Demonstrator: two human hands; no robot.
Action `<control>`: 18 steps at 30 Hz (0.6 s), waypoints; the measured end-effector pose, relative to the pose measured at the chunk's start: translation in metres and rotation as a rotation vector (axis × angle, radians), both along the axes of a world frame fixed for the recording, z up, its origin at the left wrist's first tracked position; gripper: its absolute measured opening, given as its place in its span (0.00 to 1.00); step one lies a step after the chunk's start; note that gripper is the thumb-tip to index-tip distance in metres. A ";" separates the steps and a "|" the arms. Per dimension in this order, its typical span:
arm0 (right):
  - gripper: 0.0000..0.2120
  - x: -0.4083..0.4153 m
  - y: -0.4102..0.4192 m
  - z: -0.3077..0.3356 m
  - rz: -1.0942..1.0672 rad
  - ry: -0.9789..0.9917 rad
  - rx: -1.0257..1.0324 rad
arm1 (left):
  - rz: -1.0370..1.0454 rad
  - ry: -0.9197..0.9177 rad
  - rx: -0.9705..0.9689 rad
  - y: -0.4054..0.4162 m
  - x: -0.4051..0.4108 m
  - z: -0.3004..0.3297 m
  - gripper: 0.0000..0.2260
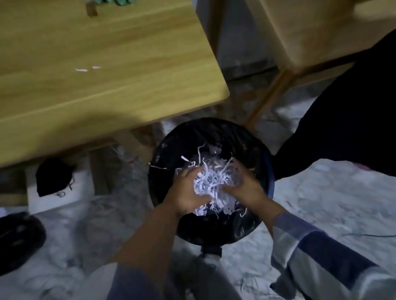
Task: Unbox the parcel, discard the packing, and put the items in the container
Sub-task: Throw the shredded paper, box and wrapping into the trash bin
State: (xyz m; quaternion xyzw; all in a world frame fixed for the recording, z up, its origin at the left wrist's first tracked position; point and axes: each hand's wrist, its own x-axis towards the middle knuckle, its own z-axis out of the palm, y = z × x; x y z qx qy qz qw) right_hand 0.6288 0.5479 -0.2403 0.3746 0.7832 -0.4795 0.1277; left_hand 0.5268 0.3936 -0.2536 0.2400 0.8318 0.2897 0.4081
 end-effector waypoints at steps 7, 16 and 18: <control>0.21 -0.008 0.001 -0.003 0.185 -0.197 0.007 | -0.006 0.037 -0.081 0.001 0.007 -0.005 0.26; 0.18 -0.027 -0.001 0.072 0.372 -0.089 0.164 | -0.071 0.198 -0.071 -0.012 -0.015 0.081 0.21; 0.17 -0.037 -0.005 0.099 0.406 -0.045 0.196 | -0.068 0.237 -0.106 -0.018 -0.023 0.107 0.20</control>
